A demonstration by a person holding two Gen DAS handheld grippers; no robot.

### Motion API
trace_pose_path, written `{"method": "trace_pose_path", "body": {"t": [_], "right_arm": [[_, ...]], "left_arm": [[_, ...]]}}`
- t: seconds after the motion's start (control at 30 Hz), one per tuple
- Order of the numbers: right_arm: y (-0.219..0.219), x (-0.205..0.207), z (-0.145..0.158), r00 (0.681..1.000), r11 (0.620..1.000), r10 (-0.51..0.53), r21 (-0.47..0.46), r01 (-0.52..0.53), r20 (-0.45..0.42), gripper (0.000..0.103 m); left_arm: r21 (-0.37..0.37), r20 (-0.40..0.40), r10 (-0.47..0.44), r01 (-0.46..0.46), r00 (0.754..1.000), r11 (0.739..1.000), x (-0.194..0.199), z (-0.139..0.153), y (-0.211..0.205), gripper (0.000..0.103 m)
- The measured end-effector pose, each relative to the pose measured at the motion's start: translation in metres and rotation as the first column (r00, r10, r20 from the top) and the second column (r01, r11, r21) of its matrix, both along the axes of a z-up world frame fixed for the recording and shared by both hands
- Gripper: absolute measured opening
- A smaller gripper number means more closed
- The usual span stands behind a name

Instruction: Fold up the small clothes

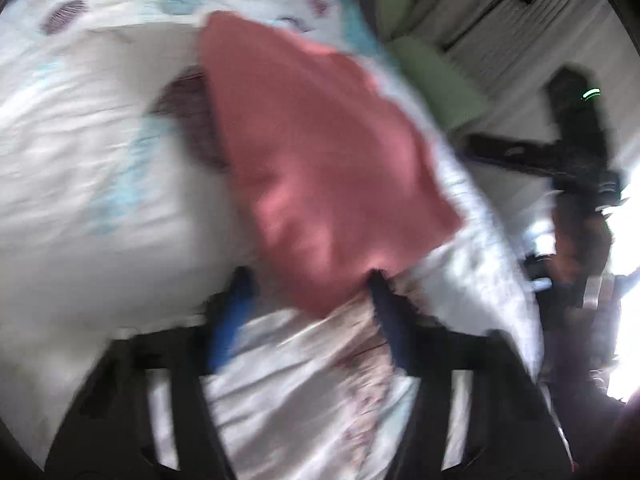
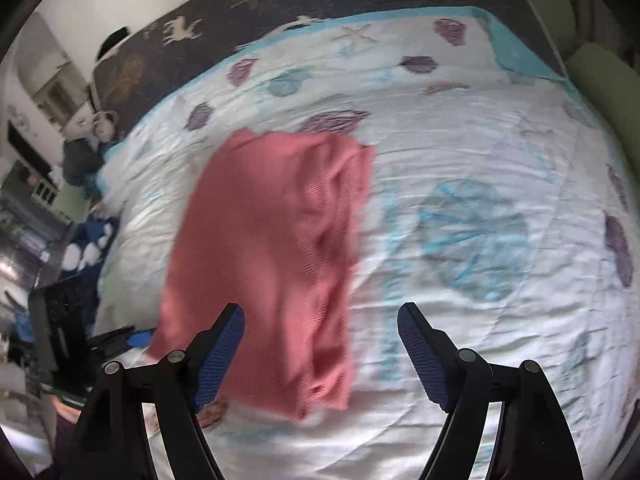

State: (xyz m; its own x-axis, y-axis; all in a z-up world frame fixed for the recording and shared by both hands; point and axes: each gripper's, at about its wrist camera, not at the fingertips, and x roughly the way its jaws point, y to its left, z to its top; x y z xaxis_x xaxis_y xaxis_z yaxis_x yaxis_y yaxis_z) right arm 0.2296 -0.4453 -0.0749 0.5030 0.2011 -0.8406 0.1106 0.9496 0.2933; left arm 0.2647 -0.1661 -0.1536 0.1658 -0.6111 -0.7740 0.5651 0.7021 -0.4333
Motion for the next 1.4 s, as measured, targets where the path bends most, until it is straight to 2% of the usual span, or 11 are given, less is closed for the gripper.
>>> {"method": "trace_pose_path", "body": {"t": [0.1,0.23,0.27,0.4,0.47,0.57,0.77,1.0,1.13,1.27,1.4], "right_arm": [[0.020,-0.007,0.009,0.998,0.998,0.051,-0.035,-0.050,0.023,0.081],[0.056,-0.023,0.016,0.987,0.991,0.121,-0.061,-0.115,0.103,0.081],[0.073,-0.029,0.015,0.977,0.982,0.171,-0.102,-0.159,0.124,0.081],[0.140,-0.039,0.001,0.937,0.888,0.316,-0.395,-0.238,0.146,0.079],[0.154,-0.033,-0.005,0.930,0.868,0.336,-0.430,-0.246,0.146,0.079],[0.157,-0.019,-0.013,0.933,0.872,0.336,-0.416,-0.256,0.130,0.078],[0.144,-0.007,-0.025,0.951,0.892,0.296,-0.384,-0.240,0.094,0.075],[0.131,-0.003,-0.051,0.969,0.872,0.246,-0.435,-0.226,-0.011,0.074],[0.116,-0.007,-0.056,0.975,0.884,0.220,-0.416,-0.214,-0.035,0.074],[0.113,-0.013,-0.053,0.975,0.856,0.215,-0.468,-0.219,-0.063,0.074],[0.116,-0.019,-0.027,0.979,0.871,0.203,-0.455,-0.187,-0.015,0.074]], "left_arm": [[-0.075,-0.025,0.055,-0.057,0.998,0.996,-0.008,0.016,0.023,0.047],[0.048,0.190,0.069,-0.079,0.979,0.996,-0.016,0.029,0.040,0.057],[0.100,0.208,0.074,-0.097,0.975,0.990,-0.014,0.025,0.042,0.057],[0.062,0.155,-0.021,0.011,0.988,0.998,-0.014,0.014,0.032,0.059],[0.095,0.191,-0.055,0.037,0.980,0.995,-0.020,0.008,0.019,0.061],[0.067,0.205,-0.050,0.037,0.978,0.997,-0.021,0.007,0.009,0.061],[0.065,0.233,0.078,-0.095,0.969,0.993,-0.014,0.001,0.011,0.061],[0.230,0.317,0.067,-0.146,0.946,0.962,-0.023,-0.005,0.004,0.062],[0.273,0.338,0.084,-0.182,0.938,0.945,-0.027,-0.005,0.019,0.063],[0.243,0.290,0.094,-0.168,0.952,0.955,-0.019,0.001,0.030,0.062],[0.102,0.249,0.129,-0.159,0.960,0.982,-0.017,0.020,0.038,0.063]]}}
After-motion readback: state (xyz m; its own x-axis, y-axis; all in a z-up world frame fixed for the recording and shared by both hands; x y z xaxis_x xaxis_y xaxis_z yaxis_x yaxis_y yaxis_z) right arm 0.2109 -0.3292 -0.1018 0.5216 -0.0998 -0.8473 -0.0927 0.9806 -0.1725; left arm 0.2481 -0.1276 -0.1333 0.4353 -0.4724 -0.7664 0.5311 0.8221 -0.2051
